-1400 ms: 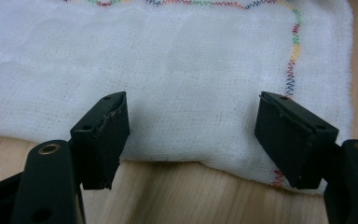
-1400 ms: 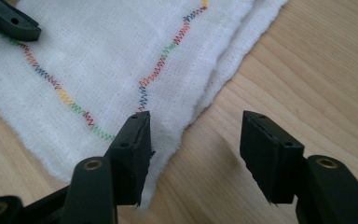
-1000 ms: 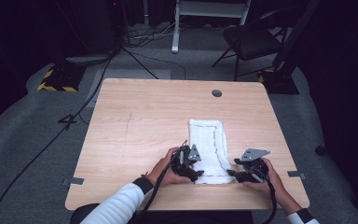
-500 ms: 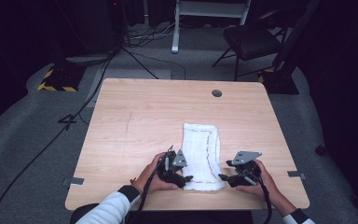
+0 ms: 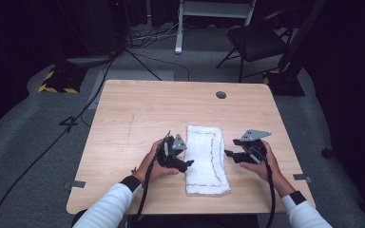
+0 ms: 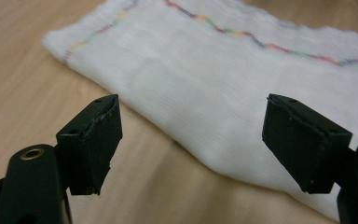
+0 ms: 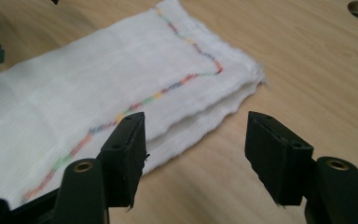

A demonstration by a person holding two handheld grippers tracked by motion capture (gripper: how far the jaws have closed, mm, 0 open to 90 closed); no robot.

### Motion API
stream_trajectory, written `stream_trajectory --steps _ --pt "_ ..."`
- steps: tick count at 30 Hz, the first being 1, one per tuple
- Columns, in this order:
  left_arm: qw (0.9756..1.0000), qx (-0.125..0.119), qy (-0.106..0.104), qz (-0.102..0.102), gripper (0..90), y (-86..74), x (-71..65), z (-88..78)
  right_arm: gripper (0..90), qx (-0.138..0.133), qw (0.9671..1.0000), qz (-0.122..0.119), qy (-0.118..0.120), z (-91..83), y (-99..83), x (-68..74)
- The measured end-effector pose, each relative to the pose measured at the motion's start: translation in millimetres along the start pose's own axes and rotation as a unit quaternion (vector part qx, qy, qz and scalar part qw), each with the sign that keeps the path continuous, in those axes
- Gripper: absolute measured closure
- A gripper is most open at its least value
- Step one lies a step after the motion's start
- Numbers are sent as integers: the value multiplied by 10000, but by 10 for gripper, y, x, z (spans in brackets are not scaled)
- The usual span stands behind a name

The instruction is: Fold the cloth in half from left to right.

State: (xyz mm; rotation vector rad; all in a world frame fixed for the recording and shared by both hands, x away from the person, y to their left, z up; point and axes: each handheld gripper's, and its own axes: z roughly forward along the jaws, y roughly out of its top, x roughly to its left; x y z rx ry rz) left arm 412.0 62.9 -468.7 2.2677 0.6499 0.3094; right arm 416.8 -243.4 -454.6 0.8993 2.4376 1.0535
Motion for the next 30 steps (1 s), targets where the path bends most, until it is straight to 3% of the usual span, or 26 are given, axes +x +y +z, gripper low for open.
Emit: stream_trajectory --steps 6,9,11,13,14,16,17,20,23,27,29,30 --pt "9993 -23 279 -234 205 204 314 186 399 83 9999 133 -61 289 228 -197" --pt "9985 -9 284 -459 209 277 451 328 403 197 9994 281 -62 481 307 -287" --pt "9975 107 397 -578 215 311 528 449 405 232 9993 290 -98 531 318 -302" --pt "9969 215 425 -630 217 335 569 529 405 316 9989 322 -88 633 333 -328" --pt "9963 225 494 -665 219 340 583 571 406 418 9980 459 -80 734 336 -359" --pt "9951 262 419 -854 223 345 622 649 406 474 9977 480 -102 781 332 -367" --pt "9949 293 453 -847 220 347 628 670 404 536 9971 524 -93 831 323 -380" --pt "9945 358 496 -850 214 344 640 755 390 518 9963 683 7 895 302 -418" --pt "9933 284 374 -1053 196 340 673 795 391 494 9957 770 109 904 299 -460" --pt "9944 339 308 -947 209 352 686 795 523 588 9962 619 189 917 342 -436" --pt "9955 308 203 -877 279 361 684 788 595 589 9959 612 303 916 350 -422" --pt "9954 353 200 -863 360 372 683 783 648 550 9956 673 348 915 344 -421"
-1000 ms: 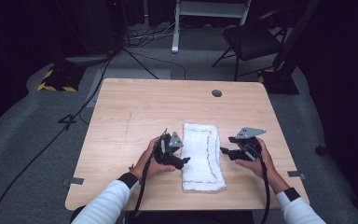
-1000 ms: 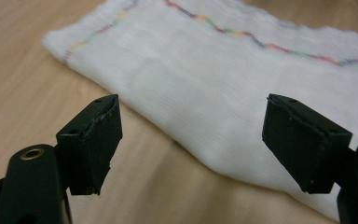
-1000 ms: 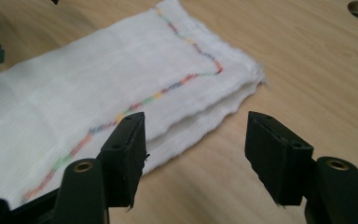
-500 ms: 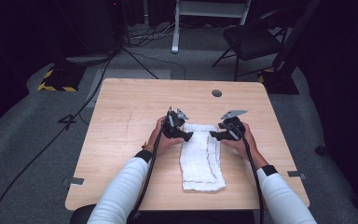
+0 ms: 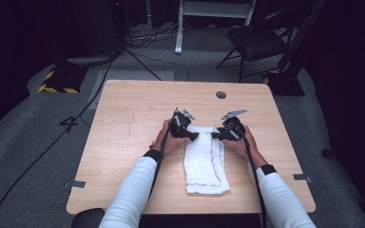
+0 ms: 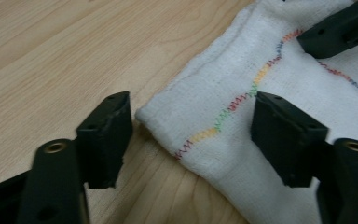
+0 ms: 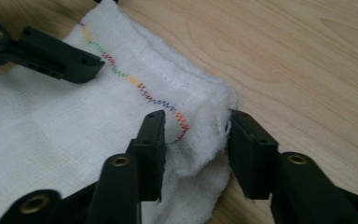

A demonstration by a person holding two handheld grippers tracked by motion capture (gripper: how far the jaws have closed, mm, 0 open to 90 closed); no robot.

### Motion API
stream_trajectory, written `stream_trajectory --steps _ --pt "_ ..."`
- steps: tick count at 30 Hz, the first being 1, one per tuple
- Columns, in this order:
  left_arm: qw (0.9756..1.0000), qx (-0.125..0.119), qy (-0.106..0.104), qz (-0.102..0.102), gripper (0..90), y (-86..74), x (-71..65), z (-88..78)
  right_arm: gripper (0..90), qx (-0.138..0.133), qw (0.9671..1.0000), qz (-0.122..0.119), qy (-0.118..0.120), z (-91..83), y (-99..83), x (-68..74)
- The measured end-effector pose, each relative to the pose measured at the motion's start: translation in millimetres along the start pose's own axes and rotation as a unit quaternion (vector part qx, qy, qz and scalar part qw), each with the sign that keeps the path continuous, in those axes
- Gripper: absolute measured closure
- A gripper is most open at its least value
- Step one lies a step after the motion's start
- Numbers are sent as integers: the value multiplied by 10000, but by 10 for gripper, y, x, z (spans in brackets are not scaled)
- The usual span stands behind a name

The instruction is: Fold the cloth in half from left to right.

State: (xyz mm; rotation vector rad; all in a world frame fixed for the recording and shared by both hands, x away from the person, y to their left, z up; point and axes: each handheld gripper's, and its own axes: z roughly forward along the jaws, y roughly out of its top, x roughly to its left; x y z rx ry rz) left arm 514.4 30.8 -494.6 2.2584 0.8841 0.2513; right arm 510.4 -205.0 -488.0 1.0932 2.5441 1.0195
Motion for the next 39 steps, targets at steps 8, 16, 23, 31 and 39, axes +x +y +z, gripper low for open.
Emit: stream_trajectory --steps 8,16,23,31,39 --pt "9992 178 -285 229 750 121 54 -14 825 -81 10000 -16 -6 10 29 7" --pt "9992 -89 -84 372 826 270 124 -109 837 -505 9973 -281 -461 -106 201 34" --pt "9967 -569 163 551 828 468 127 -352 837 -884 9929 -442 -665 -348 408 39" --pt "9941 -811 129 708 829 562 67 -637 839 -1114 9895 -639 -670 -552 515 85" --pt "9911 -880 -147 984 828 453 -79 -781 838 -1174 9887 -805 -464 -690 404 168"
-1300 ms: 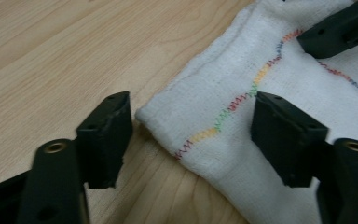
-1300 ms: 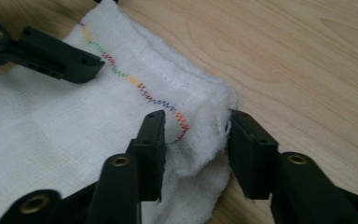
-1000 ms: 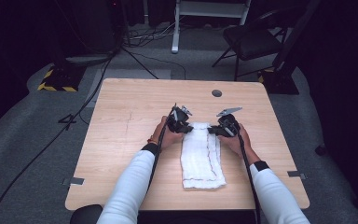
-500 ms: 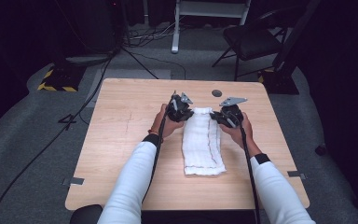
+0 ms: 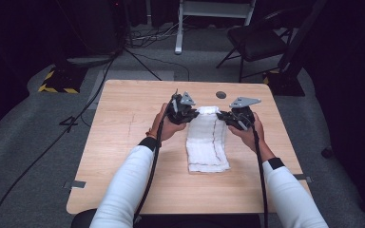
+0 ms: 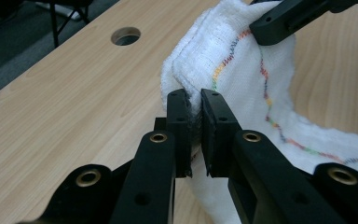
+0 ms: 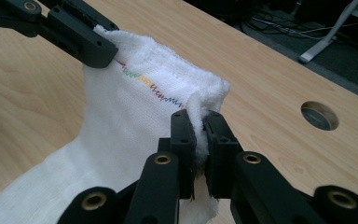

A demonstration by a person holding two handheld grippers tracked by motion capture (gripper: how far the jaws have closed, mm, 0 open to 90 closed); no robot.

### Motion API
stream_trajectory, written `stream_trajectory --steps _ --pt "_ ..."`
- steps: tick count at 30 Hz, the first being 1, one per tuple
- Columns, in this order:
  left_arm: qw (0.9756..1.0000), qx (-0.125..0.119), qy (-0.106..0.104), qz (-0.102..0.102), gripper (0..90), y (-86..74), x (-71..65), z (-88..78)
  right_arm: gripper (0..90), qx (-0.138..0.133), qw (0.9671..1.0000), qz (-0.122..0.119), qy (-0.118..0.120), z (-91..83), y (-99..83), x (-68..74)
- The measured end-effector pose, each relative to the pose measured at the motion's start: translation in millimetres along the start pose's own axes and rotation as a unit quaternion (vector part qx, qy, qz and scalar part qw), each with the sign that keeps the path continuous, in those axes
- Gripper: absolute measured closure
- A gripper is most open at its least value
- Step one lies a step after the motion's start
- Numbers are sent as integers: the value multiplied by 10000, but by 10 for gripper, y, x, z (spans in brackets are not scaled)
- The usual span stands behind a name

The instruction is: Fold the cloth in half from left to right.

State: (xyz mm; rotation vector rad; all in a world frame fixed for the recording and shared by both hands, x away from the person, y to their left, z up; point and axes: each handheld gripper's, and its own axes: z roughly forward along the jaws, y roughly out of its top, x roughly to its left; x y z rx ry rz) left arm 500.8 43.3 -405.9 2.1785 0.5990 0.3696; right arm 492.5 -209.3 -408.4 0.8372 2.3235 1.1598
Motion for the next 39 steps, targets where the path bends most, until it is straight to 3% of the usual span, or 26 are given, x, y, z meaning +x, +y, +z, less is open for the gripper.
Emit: stream_trajectory --steps 3,8,11,17,23,31,39 --pt "9999 -37 -119 58 828 -43 -71 -38 838 -29 10000 -28 91 -48 -60 39" --pt "9991 -35 -345 252 821 -182 -196 -94 838 -102 9987 -104 493 -159 -239 125" --pt "9983 -110 -486 306 818 -270 -284 -126 838 -125 9979 -190 609 -196 -308 171" --pt "9953 -7 -767 597 812 -469 -507 -112 834 -43 9956 -338 868 -286 -507 293" --pt "9934 88 -978 597 809 -631 -635 -87 826 134 9934 -407 1065 -325 -688 381" --pt "9906 319 -1111 729 821 -810 -798 -74 814 513 9880 -545 1353 -380 -927 518" --pt "9869 635 -1073 1020 809 -887 -975 -46 797 832 9855 -592 1354 -414 -1099 598"
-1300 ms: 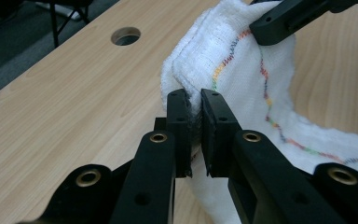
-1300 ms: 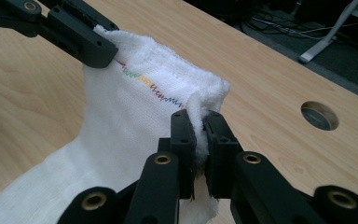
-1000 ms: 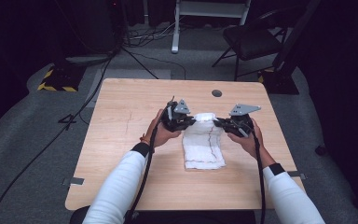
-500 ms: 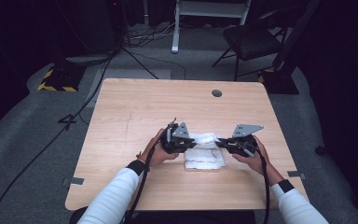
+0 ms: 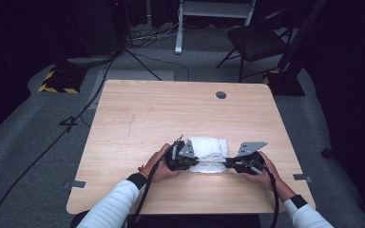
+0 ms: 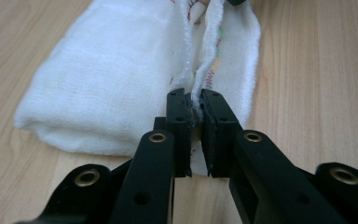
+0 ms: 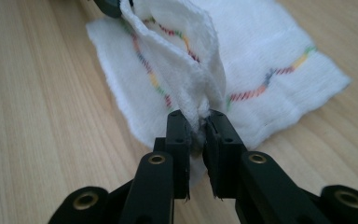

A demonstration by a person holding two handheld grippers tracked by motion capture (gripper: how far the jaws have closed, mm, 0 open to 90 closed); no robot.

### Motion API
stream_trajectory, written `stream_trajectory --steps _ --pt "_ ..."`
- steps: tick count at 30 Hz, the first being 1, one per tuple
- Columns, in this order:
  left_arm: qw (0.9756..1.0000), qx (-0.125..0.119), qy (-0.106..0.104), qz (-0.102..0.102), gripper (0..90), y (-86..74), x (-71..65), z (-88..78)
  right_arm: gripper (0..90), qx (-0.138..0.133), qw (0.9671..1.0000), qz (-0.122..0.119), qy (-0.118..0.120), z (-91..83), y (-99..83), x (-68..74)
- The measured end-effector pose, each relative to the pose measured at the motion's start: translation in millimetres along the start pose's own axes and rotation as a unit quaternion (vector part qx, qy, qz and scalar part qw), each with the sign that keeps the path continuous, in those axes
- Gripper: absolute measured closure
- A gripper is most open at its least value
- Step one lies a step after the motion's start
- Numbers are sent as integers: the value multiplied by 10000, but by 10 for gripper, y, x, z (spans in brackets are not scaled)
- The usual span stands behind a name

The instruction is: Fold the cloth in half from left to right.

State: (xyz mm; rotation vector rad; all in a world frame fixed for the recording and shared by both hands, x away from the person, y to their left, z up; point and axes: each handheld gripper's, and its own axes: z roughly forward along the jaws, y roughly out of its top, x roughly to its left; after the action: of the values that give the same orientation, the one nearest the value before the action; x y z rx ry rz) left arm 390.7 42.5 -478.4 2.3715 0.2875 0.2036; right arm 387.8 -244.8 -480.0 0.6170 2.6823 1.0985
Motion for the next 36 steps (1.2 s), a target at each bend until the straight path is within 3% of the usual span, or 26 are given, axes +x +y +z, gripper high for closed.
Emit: stream_trajectory --steps 3,10,12,16,21,25,27,28,36 --pt "10000 33 -20 36 775 -25 -32 1 791 108 9999 -22 -19 11 -53 35" --pt "9999 -93 107 13 724 -63 -97 -89 763 77 9998 150 -74 -56 -130 45" --pt "9998 -113 135 -25 695 -63 -108 -122 752 7 9998 170 -127 -92 -124 51" --pt "9996 -76 248 97 673 -42 -106 -180 695 -185 9994 213 -214 -169 -80 36" --pt "9991 -256 351 24 599 7 -64 -308 572 -374 9981 287 -403 -215 -19 -6" --pt "9980 -344 494 -180 466 30 24 -336 484 -510 9962 371 -607 -199 54 -72" --pt "9975 -346 574 -219 441 41 55 -334 482 -515 9962 389 -590 -183 67 -87" --pt "9977 -284 555 -257 349 57 73 -323 476 -502 9965 368 -564 -147 97 -102" --pt "9958 -271 741 -463 227 49 91 -373 407 -352 9971 214 -644 -45 233 -60"
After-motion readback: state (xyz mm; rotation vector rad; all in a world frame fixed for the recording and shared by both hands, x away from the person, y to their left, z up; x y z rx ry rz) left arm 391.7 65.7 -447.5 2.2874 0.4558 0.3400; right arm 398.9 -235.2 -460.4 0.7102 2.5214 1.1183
